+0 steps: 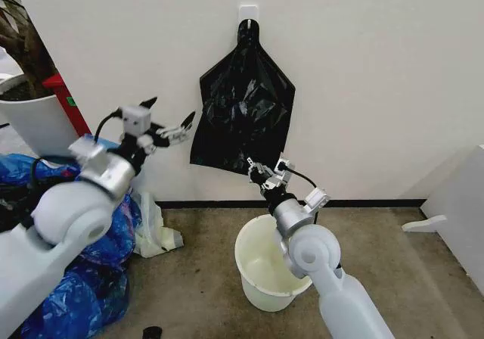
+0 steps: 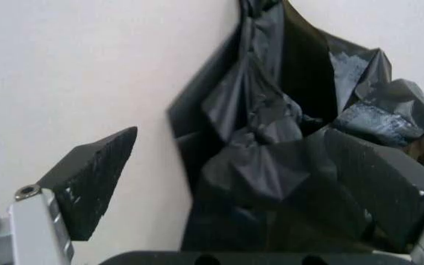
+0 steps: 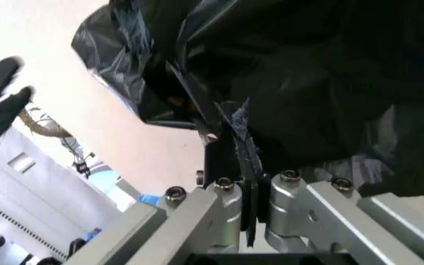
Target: Place the garbage bag over the trash bin.
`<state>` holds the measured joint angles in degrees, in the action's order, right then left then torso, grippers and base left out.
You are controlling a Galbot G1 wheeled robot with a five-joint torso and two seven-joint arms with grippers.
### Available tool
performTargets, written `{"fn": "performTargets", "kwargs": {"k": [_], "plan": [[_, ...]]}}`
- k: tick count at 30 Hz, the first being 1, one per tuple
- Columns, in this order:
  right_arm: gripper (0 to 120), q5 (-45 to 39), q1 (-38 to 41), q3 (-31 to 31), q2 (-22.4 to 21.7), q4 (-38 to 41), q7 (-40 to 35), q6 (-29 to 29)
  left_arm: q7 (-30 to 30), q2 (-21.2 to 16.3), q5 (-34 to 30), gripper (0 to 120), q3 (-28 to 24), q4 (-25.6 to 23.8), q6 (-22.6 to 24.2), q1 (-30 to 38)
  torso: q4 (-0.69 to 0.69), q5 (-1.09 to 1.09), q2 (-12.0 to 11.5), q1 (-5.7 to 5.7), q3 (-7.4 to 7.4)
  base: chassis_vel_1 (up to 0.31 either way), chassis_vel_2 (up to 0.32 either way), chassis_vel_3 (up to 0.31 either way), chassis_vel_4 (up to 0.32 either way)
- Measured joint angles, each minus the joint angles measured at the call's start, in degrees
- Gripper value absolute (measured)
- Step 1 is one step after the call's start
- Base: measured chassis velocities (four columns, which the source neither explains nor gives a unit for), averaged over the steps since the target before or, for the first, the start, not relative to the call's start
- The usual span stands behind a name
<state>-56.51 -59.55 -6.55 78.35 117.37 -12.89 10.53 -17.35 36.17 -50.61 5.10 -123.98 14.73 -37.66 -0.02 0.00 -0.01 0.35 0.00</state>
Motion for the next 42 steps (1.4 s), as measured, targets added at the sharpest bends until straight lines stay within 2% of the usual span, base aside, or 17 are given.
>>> {"fn": "performTargets", "kwargs": {"k": [1, 4, 5, 7, 9, 10, 12, 16, 18, 22, 30, 42], "plan": [[0, -0.2, 0.1, -0.2, -0.2, 0.0, 0.0, 0.0, -0.7, 0.7, -0.8, 100, -2.8, 0.7, 0.7, 2.8, 0.0, 0.05, 0.0, 0.0, 0.0, 0.0, 0.0, 0.0, 0.0], [0, -0.9, 0.5, -1.1, -0.8, -0.1, 0.0, 0.0, -2.3, 3.4, -2.2, 100, -9.0, 3.5, 3.6, 11.0, -0.02, -0.01, 0.0, 0.0, 0.0, 0.0, 0.0, 0.0, 0.0], [0, -0.9, 0.5, -1.1, -0.8, -0.1, 0.0, 0.0, -2.3, 3.4, -2.2, 100, -9.0, 3.5, 3.6, 11.0, -0.02, -0.01, 0.0, 0.0, 0.0, 0.0, 0.0, 0.0, 0.0], [0, -1.1, 0.6, -1.6, -1.0, -0.2, 0.0, 0.0, -3.2, 5.5, -2.1, 100, -12.1, 5.5, 5.1, 15.9, -0.01, 0.06, 0.0, 0.0, 0.0, 0.0, 0.0, 0.0, 0.0], [0, -1.2, 0.6, -2.0, -1.0, -0.2, -0.1, 0.0, -4.3, 7.3, -1.4, 100, -14.4, 6.9, 7.3, 20.0, -0.01, -0.01, 0.0, 0.0, 0.01, 0.0, 0.0, 0.0, 0.0], [0, -1.4, 0.5, -2.3, -1.0, -0.1, -0.1, 0.0, -5.0, 8.5, -0.3, 100, -15.9, 7.8, 8.8, 22.2, 0.0, 0.05, 0.0, 0.0, 0.0, 0.0, 0.0, 0.0, 0.0], [0, -1.4, 0.4, -2.4, -1.0, 0.0, -0.2, 0.0, -5.2, 8.8, 0.0, 100, -16.3, 8.0, 9.2, 22.7, 0.0, 0.06, 0.0, 0.0, 0.0, 0.0, 0.0, 0.0, 0.0], [0, -1.6, -1.1, -4.1, -1.6, 1.0, -0.3, 0.0, -8.0, 13.1, 2.9, 100, -22.1, 11.0, 13.8, 27.7, -0.03, 0.01, 0.0, 0.0, 0.0, 0.0, 0.0, 0.0, 0.0], [0, -1.6, -1.3, -4.4, -1.7, 1.1, -0.3, 0.0, -8.7, 13.6, 3.0, 100, -22.6, 11.2, 14.7, 28.1, -0.03, 0.02, 0.0, 0.0, 0.0, 0.0, 0.0, 0.0, 0.0], [0, -1.7, -2.8, -6.4, -2.5, 1.9, 0.1, -0.1, -14.0, 17.4, 2.7, 100, -26.4, 12.6, 19.7, 30.4, 0.01, 0.01, 0.0, 0.0, 0.0, 0.0, 0.0, 0.0, 0.0], [0, -1.7, -3.3, -6.8, -2.1, 2.3, 0.4, -0.1, -19.7, 20.4, 1.6, 100, -28.1, 13.3, 24.3, 31.5, 0.01, 0.01, 0.0, 0.0, 0.0, 0.0, 0.0, 0.0, 0.0], [0, -1.6, -3.7, -7.1, -1.9, 2.9, 0.5, -0.1, -21.4, 19.2, 2.1, 100, -25.7, 13.4, 25.3, 28.1, 0.01, 0.0, 0.0, 0.0, 0.0, 0.0, 0.0, 0.0, 0.0]]}}
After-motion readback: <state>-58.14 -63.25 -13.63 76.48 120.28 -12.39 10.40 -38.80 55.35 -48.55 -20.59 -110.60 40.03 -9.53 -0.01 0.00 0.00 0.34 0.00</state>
